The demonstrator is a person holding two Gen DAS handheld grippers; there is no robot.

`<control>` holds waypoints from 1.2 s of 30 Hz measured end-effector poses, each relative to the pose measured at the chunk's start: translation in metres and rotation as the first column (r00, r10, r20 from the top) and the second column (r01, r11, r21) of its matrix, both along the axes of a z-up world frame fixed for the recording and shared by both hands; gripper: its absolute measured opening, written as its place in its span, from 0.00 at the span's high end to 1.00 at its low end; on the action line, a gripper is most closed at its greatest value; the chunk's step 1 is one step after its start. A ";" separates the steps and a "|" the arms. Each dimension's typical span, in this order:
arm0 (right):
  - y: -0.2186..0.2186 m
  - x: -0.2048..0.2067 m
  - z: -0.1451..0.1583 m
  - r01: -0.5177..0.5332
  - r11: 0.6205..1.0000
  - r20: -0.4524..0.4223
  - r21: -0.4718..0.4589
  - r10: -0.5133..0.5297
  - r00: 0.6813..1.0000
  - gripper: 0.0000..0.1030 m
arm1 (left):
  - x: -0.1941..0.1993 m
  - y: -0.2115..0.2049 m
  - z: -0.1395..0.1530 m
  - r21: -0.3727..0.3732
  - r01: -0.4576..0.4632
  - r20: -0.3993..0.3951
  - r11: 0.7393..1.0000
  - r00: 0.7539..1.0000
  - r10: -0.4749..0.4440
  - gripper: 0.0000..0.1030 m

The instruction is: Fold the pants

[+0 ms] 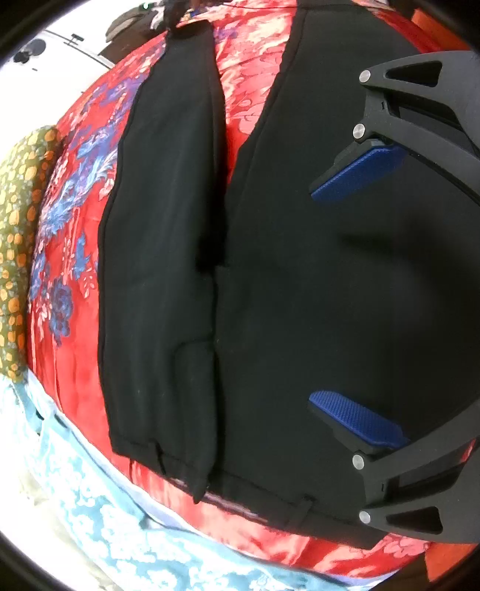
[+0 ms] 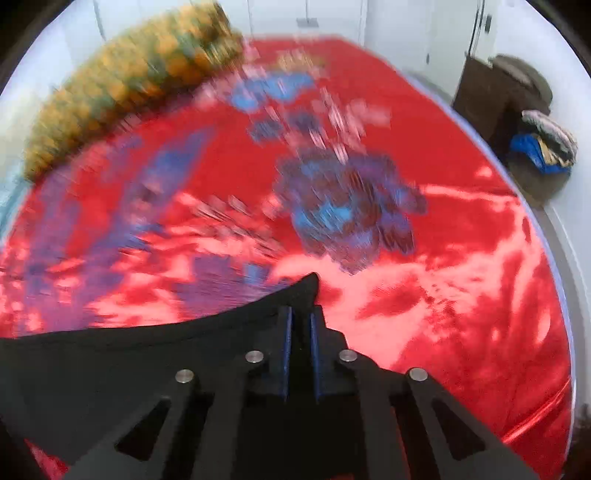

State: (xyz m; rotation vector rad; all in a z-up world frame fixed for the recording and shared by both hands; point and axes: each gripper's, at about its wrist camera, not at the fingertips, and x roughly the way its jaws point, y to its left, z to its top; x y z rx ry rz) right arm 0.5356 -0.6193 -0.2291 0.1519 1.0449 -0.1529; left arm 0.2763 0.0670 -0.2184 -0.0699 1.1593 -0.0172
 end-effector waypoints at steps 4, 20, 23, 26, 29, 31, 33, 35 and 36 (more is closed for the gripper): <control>0.062 -0.083 0.068 -0.193 0.977 0.125 -0.093 0.204 0.971 0.94 | -0.008 -0.009 0.010 -0.034 0.023 0.027 0.999 0.999 -0.023 0.01; 0.207 -0.489 0.081 -0.070 0.984 0.056 -0.164 0.080 0.995 0.30 | -0.089 -0.022 0.037 -0.080 0.145 0.108 0.986 0.985 -0.136 0.01; 0.223 -0.514 0.127 0.083 0.979 0.280 -0.184 -0.029 0.960 0.00 | -0.101 -0.009 0.024 -0.098 0.123 0.120 0.988 0.987 -0.111 0.01; 0.254 -0.517 0.146 0.068 0.991 0.363 -0.114 -0.022 0.931 0.00 | -0.108 -0.001 0.016 -0.103 0.130 0.138 0.986 0.984 -0.115 0.01; 0.298 -0.503 0.125 0.008 0.996 0.319 -0.086 0.020 0.948 0.00 | -0.108 0.000 0.016 -0.051 0.154 0.180 0.987 0.973 -0.142 0.01; 0.321 -0.505 0.109 0.000 0.996 0.289 -0.091 0.026 0.957 0.00 | -0.108 0.004 0.015 -0.017 0.142 0.201 0.990 0.970 -0.136 0.01; 0.345 -0.504 0.092 -0.018 0.996 0.253 -0.082 0.039 0.967 0.00 | -0.107 0.009 0.012 -0.007 0.124 0.196 0.992 0.973 -0.121 0.01; 0.359 -0.504 0.079 -0.070 0.995 0.212 -0.073 0.084 0.974 0.00 | -0.107 0.016 0.008 -0.040 0.110 0.172 0.993 0.980 -0.102 0.01; 0.365 -0.504 0.074 -0.107 0.992 0.202 -0.065 0.119 0.972 0.00 | -0.106 0.018 0.007 -0.058 0.105 0.163 0.993 0.982 -0.094 0.01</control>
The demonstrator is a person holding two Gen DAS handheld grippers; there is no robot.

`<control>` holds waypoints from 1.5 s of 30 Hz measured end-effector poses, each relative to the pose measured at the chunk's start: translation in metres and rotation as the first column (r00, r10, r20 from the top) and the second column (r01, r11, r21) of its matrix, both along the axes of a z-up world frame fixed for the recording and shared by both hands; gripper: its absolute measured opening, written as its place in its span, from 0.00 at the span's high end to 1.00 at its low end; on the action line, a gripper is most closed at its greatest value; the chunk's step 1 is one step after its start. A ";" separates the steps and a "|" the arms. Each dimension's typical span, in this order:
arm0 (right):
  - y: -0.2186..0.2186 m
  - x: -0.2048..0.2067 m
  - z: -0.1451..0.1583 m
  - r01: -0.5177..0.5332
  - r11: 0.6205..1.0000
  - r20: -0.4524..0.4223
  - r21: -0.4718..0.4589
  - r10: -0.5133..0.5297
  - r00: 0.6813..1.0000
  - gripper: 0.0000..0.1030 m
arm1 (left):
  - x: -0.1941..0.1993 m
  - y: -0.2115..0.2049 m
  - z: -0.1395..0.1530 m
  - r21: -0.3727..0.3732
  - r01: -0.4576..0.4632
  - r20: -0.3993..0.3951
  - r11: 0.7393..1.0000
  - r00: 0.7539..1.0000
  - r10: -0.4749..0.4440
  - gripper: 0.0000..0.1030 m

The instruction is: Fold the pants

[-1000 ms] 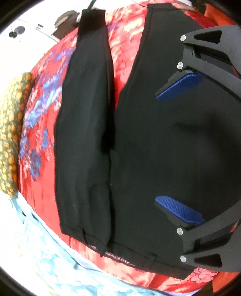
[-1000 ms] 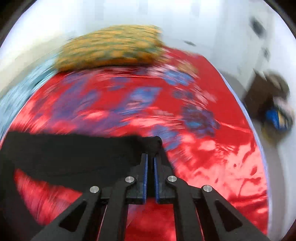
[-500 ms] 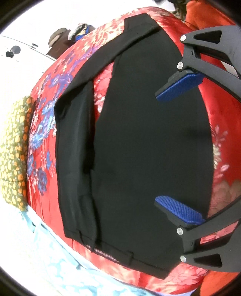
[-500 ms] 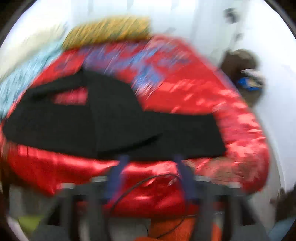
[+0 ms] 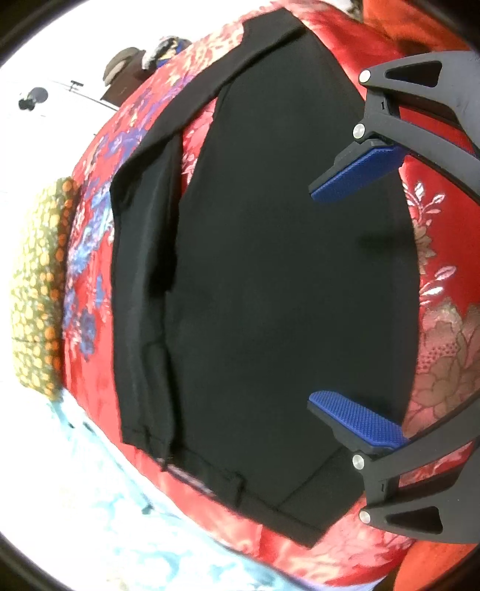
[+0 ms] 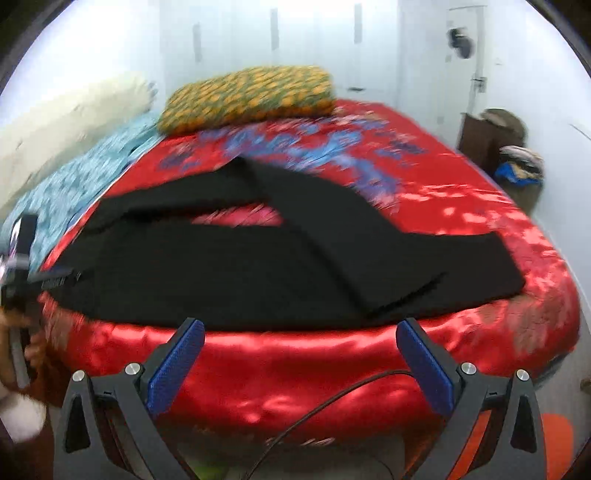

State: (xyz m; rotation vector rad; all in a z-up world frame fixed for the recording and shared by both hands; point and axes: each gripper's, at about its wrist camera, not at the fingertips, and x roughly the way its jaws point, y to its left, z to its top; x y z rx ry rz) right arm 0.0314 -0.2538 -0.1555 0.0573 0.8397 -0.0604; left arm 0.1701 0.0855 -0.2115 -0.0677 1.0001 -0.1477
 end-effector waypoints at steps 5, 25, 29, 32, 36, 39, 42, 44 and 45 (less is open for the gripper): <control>0.014 -0.007 -0.017 -0.095 0.996 -0.003 0.000 0.095 0.996 0.00 | 0.002 0.003 0.000 -0.012 -0.011 0.000 1.000 1.000 0.011 0.01; -0.071 0.061 -0.073 0.133 0.760 -0.048 0.636 -0.134 0.990 0.12 | 0.002 -0.016 -0.015 0.059 0.048 -0.030 0.997 0.998 -0.046 0.01; -0.091 0.064 -0.093 0.232 0.734 -0.079 0.638 -0.237 0.968 0.20 | 0.003 -0.010 -0.016 0.069 0.031 -0.040 0.997 0.999 -0.029 0.01; -0.101 0.062 -0.089 0.282 0.745 -0.063 0.604 -0.309 0.949 0.20 | 0.005 -0.005 -0.019 0.060 0.010 -0.054 0.998 0.999 -0.007 0.01; -0.126 0.058 -0.095 0.387 0.650 -0.081 0.654 -0.449 0.890 0.20 | 0.008 -0.006 -0.025 0.075 0.004 -0.077 0.997 0.997 0.002 0.01; -0.140 0.052 -0.098 0.428 0.551 -0.109 0.716 -0.518 0.848 0.20 | 0.008 -0.010 -0.028 0.093 0.012 -0.089 0.996 0.996 -0.004 0.01; -0.152 0.050 -0.101 0.461 0.464 -0.139 0.757 -0.575 0.807 0.21 | 0.007 -0.014 -0.029 0.113 0.022 -0.090 0.993 0.996 -0.012 0.01; -0.163 0.044 -0.102 0.494 0.409 -0.160 0.767 -0.623 0.765 0.26 | 0.007 -0.017 -0.031 0.125 0.028 -0.092 0.992 0.996 -0.016 0.01; -0.168 0.043 -0.104 0.502 0.389 -0.167 0.772 -0.637 0.752 0.28 | 0.007 -0.018 -0.031 0.131 0.031 -0.092 0.991 0.996 -0.019 0.01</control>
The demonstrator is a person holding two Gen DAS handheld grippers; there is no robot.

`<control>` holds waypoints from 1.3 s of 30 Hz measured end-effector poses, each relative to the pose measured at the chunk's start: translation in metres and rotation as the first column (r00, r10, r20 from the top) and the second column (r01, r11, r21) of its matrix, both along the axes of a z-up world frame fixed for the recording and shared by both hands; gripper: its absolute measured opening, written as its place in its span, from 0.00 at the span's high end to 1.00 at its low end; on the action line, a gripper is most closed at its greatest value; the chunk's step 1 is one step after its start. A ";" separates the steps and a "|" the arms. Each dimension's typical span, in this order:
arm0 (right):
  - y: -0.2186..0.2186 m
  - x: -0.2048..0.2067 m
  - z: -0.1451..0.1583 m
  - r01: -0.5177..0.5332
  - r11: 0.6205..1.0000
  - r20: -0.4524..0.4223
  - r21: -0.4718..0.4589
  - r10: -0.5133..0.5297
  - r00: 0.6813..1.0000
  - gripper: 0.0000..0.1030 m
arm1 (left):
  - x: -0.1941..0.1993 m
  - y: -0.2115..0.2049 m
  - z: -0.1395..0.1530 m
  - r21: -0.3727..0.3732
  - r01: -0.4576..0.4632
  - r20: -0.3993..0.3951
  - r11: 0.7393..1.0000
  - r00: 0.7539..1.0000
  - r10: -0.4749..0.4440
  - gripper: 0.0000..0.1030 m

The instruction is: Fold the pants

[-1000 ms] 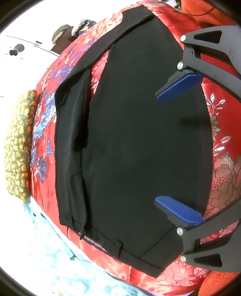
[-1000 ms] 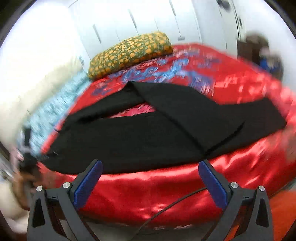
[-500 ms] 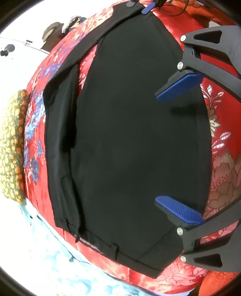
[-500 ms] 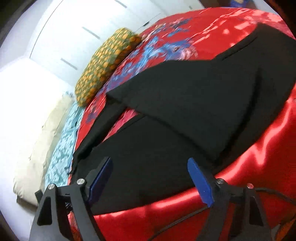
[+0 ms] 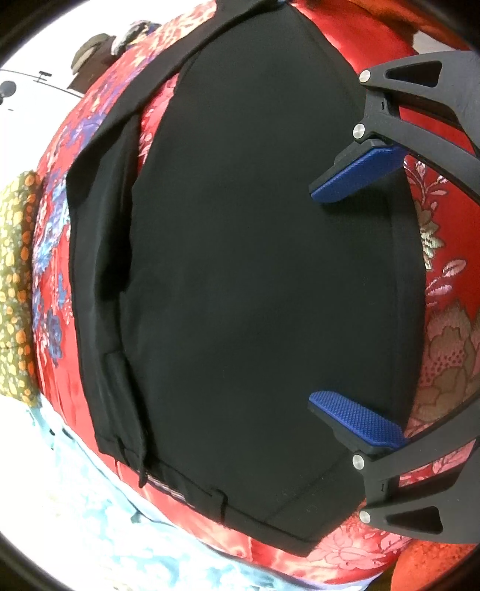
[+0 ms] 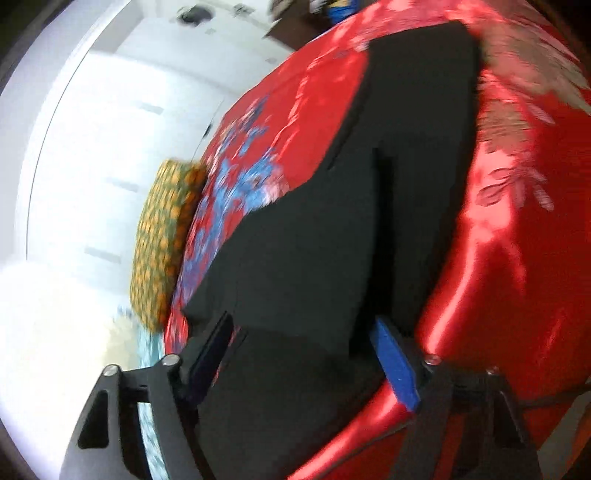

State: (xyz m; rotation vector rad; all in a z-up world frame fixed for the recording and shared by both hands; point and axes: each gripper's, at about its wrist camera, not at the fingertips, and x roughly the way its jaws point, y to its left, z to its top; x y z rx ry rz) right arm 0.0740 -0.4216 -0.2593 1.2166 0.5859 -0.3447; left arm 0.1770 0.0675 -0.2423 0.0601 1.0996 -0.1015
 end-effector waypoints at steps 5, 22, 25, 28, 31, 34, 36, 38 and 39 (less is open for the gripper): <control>-0.016 0.005 -0.010 -0.014 0.999 -0.029 0.044 0.015 0.999 0.62 | 0.000 -0.006 -0.002 0.023 0.016 0.000 1.000 1.000 -0.016 0.01; -0.011 0.025 0.092 -0.300 0.930 0.115 -0.212 0.328 0.938 0.90 | 0.091 -0.051 0.053 -0.209 0.124 -0.012 0.970 0.991 -0.130 0.01; -0.010 0.021 0.121 -0.321 0.902 0.142 -0.288 0.372 0.917 0.91 | 0.154 -0.074 0.061 -0.331 0.115 -0.056 0.937 0.988 -0.141 0.01; -0.012 0.012 0.129 -0.330 0.889 0.144 -0.319 0.389 0.910 0.92 | 0.217 -0.094 0.054 -0.403 0.051 -0.123 0.914 0.986 -0.109 0.01; -0.017 0.004 0.127 -0.332 0.893 0.154 -0.303 0.389 0.908 0.92 | 0.264 -0.114 0.042 -0.458 -0.028 -0.194 0.889 0.979 -0.069 0.01; -0.025 -0.008 0.129 -0.332 0.894 0.164 -0.300 0.391 0.906 0.92 | 0.294 -0.130 0.031 -0.531 -0.096 -0.247 0.842 0.968 -0.046 0.01; -0.032 -0.014 0.133 -0.335 0.893 0.171 -0.301 0.396 0.902 0.92 | 0.308 -0.137 0.023 -0.539 -0.135 -0.272 0.832 0.962 -0.020 0.01; -0.039 -0.023 0.139 -0.339 0.889 0.178 -0.307 0.404 0.897 0.92 | 0.318 -0.138 0.017 -0.532 -0.179 -0.289 0.827 0.957 0.022 0.01; -0.041 -0.026 0.142 -0.340 0.889 0.182 -0.309 0.406 0.896 0.92 | 0.320 -0.137 0.015 -0.532 -0.195 -0.296 0.824 0.954 0.035 0.02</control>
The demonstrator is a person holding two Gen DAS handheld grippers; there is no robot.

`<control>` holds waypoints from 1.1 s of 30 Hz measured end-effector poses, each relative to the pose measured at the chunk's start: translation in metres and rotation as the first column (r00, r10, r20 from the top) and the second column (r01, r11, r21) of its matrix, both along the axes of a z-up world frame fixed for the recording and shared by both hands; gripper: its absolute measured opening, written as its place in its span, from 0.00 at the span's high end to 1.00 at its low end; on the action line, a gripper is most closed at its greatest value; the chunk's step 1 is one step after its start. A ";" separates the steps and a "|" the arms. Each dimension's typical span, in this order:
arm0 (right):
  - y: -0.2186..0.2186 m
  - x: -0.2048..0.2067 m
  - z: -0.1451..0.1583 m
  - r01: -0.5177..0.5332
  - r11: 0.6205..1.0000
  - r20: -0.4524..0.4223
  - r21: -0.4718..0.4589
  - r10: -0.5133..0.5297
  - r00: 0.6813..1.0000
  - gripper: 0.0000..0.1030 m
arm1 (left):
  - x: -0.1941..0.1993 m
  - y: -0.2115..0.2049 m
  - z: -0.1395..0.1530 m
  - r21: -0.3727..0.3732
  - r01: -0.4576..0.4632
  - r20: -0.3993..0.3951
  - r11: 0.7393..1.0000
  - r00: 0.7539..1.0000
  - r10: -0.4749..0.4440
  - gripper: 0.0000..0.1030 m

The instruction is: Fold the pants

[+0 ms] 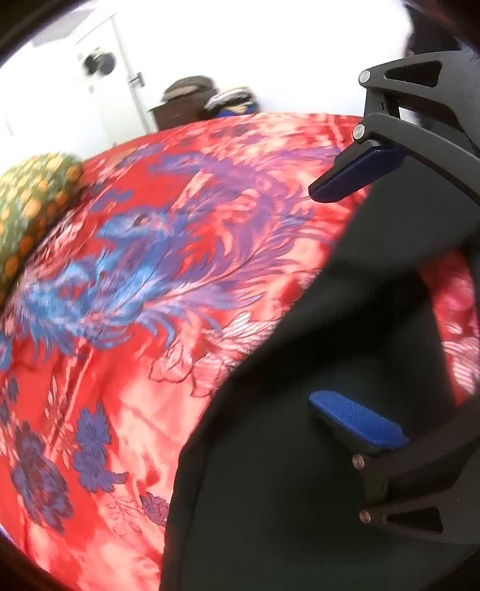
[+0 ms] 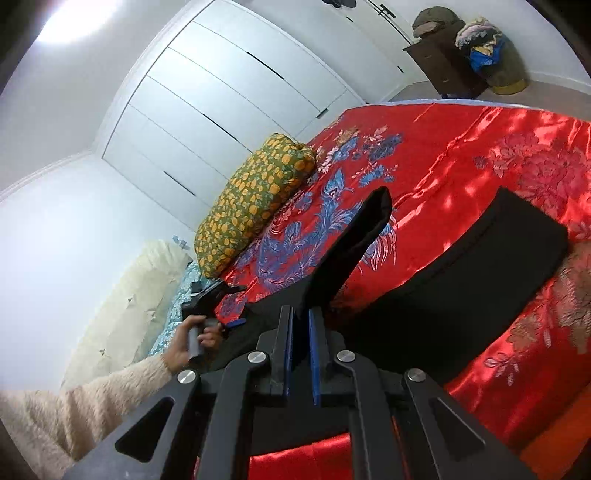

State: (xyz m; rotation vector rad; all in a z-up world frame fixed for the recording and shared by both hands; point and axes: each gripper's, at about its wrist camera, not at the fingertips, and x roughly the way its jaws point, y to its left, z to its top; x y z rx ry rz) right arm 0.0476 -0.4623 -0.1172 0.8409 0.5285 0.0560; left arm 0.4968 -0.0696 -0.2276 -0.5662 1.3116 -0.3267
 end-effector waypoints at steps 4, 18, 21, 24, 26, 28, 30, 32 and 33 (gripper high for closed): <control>-0.013 -0.012 0.008 -0.005 1.000 0.022 0.019 0.005 1.000 0.92 | 0.005 0.012 -0.011 -0.001 -0.063 -0.031 0.998 0.998 0.063 0.43; -0.087 0.030 0.050 -0.032 0.996 0.061 -0.087 0.037 0.997 0.99 | -0.184 0.124 0.143 -0.002 -0.201 0.431 0.980 0.884 0.182 0.93; -0.113 0.038 0.020 0.001 0.997 -0.064 -0.076 -0.006 0.998 0.99 | -0.260 0.144 0.108 0.100 -0.248 0.385 0.964 0.903 0.193 0.91; -0.128 0.047 -0.035 -0.005 0.999 -0.275 -0.054 -0.010 0.961 0.99 | -0.294 0.157 0.041 0.122 -0.250 0.187 0.961 0.956 0.225 0.92; -0.120 0.050 -0.055 -0.046 0.995 -0.392 -0.084 0.010 0.920 0.96 | -0.302 0.166 0.025 0.091 -0.297 0.147 0.951 0.948 0.282 0.92; -0.102 0.051 -0.061 -0.088 0.995 -0.417 -0.050 0.060 0.907 0.91 | -0.300 0.166 0.023 0.094 -0.294 0.147 0.951 0.949 0.278 0.92; -0.081 0.053 -0.063 -0.130 0.991 -0.398 -0.009 0.116 0.910 0.57 | -0.293 0.163 0.030 0.111 -0.279 0.175 0.954 0.950 0.258 0.92; -0.061 0.061 -0.067 -0.141 0.990 -0.362 0.004 0.133 0.923 0.33 | -0.287 0.159 0.033 0.117 -0.274 0.198 0.955 0.948 0.248 0.92; -0.057 0.066 -0.075 -0.138 0.990 -0.362 0.022 0.136 0.922 0.33 | -0.284 0.158 0.035 0.116 -0.274 0.205 0.955 0.947 0.247 0.92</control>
